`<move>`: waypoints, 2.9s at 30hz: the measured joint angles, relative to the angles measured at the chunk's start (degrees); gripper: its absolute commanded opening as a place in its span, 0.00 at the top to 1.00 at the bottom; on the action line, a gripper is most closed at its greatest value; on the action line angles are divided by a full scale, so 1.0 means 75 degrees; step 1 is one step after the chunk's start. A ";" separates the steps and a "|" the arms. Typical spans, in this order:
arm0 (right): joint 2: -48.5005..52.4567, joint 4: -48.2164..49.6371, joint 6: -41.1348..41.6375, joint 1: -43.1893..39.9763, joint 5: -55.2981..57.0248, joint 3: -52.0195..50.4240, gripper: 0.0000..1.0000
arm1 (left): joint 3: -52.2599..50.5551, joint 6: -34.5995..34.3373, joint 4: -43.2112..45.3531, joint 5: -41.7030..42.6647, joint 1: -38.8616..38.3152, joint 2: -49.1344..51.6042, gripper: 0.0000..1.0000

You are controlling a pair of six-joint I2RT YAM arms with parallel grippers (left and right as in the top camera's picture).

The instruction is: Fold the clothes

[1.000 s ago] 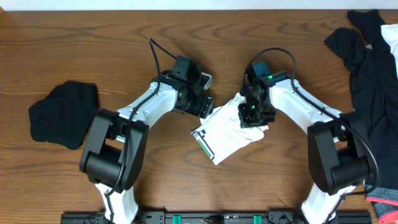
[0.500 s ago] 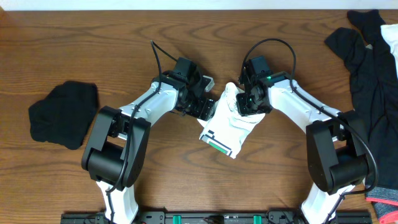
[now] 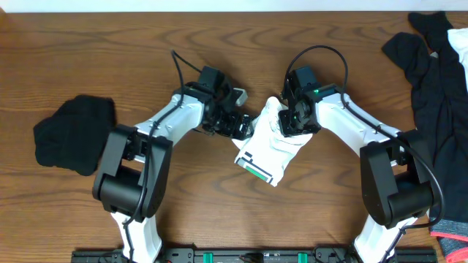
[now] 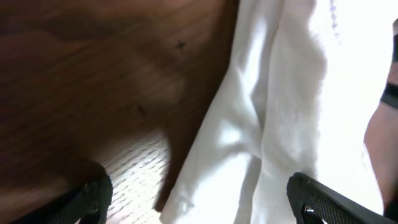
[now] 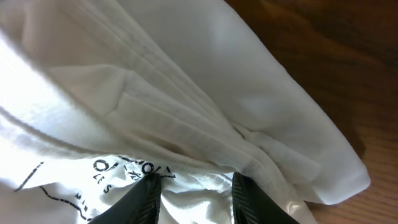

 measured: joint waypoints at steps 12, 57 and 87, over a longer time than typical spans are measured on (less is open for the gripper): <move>0.0000 -0.0055 -0.0003 0.0000 0.0032 0.0003 0.63 | 0.0000 -0.0137 0.0291 0.1737 0.0338 0.0000 0.02; -0.0399 -0.1617 0.0090 -0.0125 0.0166 0.0154 0.74 | 0.0000 0.0047 -0.0280 0.0781 -0.0478 0.0434 0.94; -0.3421 -0.3660 0.0079 -0.1023 0.0848 0.0358 0.70 | 0.0921 0.1084 -0.2250 -0.5770 0.3888 -0.2620 0.94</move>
